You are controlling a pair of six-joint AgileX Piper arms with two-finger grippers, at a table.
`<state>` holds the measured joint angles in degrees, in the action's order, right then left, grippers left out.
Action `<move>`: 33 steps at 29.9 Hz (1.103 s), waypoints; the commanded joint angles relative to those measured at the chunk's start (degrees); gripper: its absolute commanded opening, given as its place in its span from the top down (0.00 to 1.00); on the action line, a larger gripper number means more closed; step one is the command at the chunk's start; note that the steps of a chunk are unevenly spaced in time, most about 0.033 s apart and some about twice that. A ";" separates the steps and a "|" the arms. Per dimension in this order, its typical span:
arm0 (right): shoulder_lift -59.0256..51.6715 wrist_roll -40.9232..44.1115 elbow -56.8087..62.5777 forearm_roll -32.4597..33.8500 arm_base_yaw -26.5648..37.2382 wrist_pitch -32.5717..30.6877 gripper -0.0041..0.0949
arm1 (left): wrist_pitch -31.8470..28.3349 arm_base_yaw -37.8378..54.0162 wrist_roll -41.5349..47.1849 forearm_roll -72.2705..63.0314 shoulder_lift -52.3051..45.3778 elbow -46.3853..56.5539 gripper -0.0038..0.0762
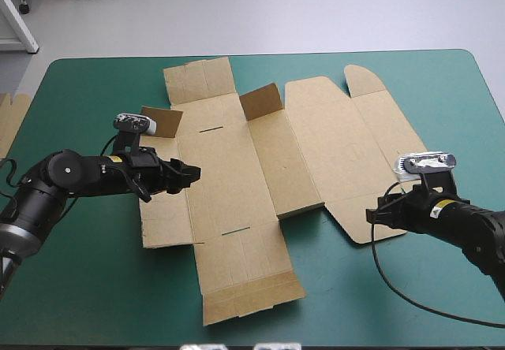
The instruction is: Fold the box
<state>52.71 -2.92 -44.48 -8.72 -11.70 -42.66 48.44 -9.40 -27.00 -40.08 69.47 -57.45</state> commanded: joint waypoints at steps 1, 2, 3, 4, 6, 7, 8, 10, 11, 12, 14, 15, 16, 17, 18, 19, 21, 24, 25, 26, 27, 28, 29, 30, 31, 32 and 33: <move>-0.76 -0.14 -1.35 0.17 0.33 2.42 0.54 | -0.89 -0.34 -0.02 -3.04 -1.03 -1.77 0.42; -0.76 -0.14 -1.35 0.17 0.33 2.53 0.54 | -0.89 -0.34 -0.02 -3.04 -1.03 -1.77 0.42; -0.76 -0.14 -1.35 0.17 0.33 2.65 0.54 | -0.89 -0.34 -0.02 -3.04 -1.03 -1.77 0.42; -0.76 -0.14 -1.35 0.17 0.33 2.65 0.54 | -0.89 -0.34 -0.02 -3.04 -1.03 -1.77 0.42; -0.76 -0.14 -1.35 0.17 0.33 3.04 0.54 | -0.89 -0.34 -0.02 -3.61 -1.03 -1.77 0.42; -0.76 -0.14 -1.35 0.17 0.33 3.16 0.54 | -1.10 -0.34 -0.02 -4.05 -1.03 -1.77 0.42; -0.76 -0.14 -1.35 0.17 0.33 3.25 0.54 | -1.12 -0.34 -0.29 -4.50 -1.03 -1.77 0.42; -0.76 -0.14 -1.35 0.17 0.33 3.25 0.54 | -1.34 -0.34 -0.29 -4.77 -1.03 -1.77 0.42; -0.76 -0.14 -1.35 0.17 0.33 3.25 0.54 | -1.47 -0.34 -0.40 -4.77 -1.03 -1.77 0.42; -0.76 -0.14 -1.35 0.05 0.33 3.25 0.54 | -1.62 -0.34 -0.40 -4.77 -1.03 -1.77 0.42; -0.76 -0.14 -1.35 0.05 0.33 3.25 0.54 | -2.02 -0.34 -0.40 -4.77 -1.03 -1.77 0.42; -0.76 -0.14 -1.35 0.05 0.33 3.25 0.54 | -2.16 -0.34 -0.40 -4.77 -1.03 -1.77 0.42; -0.76 -0.14 -1.35 0.05 0.33 3.25 0.54 | -2.27 -0.34 -0.51 -4.77 -1.03 -1.77 0.42; -0.76 -0.14 -1.35 0.05 0.33 3.25 0.54 | -2.31 -0.34 -0.87 -4.77 -0.92 -1.77 0.42; -0.76 -0.14 -1.35 0.05 0.33 3.38 0.54 | -2.41 -0.34 -1.14 -4.77 -0.94 -1.77 0.42; -0.76 -0.14 -1.35 0.05 0.33 3.51 0.54 | -2.53 -0.34 -1.14 -4.64 -0.78 -1.77 0.42; -0.76 -0.05 -1.35 0.05 0.33 3.87 0.54 | -2.79 -0.34 -0.85 -3.45 -0.64 -1.77 0.42; -0.76 0.54 -1.70 0.05 0.33 3.87 0.54 | -3.20 -0.34 2.16 0.56 -0.57 -1.77 0.42; -0.76 0.96 -1.93 0.28 0.33 3.87 0.54 | -3.20 -0.34 3.38 2.85 -0.57 -1.77 0.42; -0.76 0.96 -2.24 0.26 0.33 3.87 0.54 | -3.09 -0.34 5.02 4.45 -0.57 -1.67 0.42; -0.76 0.96 -2.71 0.26 0.33 3.87 0.54 | -3.00 -0.34 6.23 5.89 -0.69 -1.54 0.42; -0.76 0.96 -3.18 0.26 0.33 3.62 0.54 | -3.00 -0.34 7.78 7.92 -0.87 -1.29 0.42; -0.76 1.05 -3.66 0.26 0.33 3.47 0.54 | -3.00 -0.08 8.82 9.28 -1.06 -1.00 0.42; -0.76 1.19 -4.30 0.26 0.33 3.04 0.53 | -3.00 0.47 9.97 10.21 -1.47 -0.45 0.42; -0.76 1.19 -4.73 0.26 0.33 2.92 0.53 | -3.00 1.50 10.39 10.39 -1.88 0.35 0.42; -0.76 1.19 -5.02 0.44 0.33 2.79 0.53 | -2.61 2.63 10.39 10.25 -2.30 1.04 0.42; -0.76 1.19 -5.31 1.39 0.33 2.68 0.53 | -1.91 4.32 10.39 10.25 -2.71 1.98 0.42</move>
<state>52.65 -1.62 -47.05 -8.41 -11.70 -42.39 47.38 -7.66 -18.15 -29.31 69.24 -55.56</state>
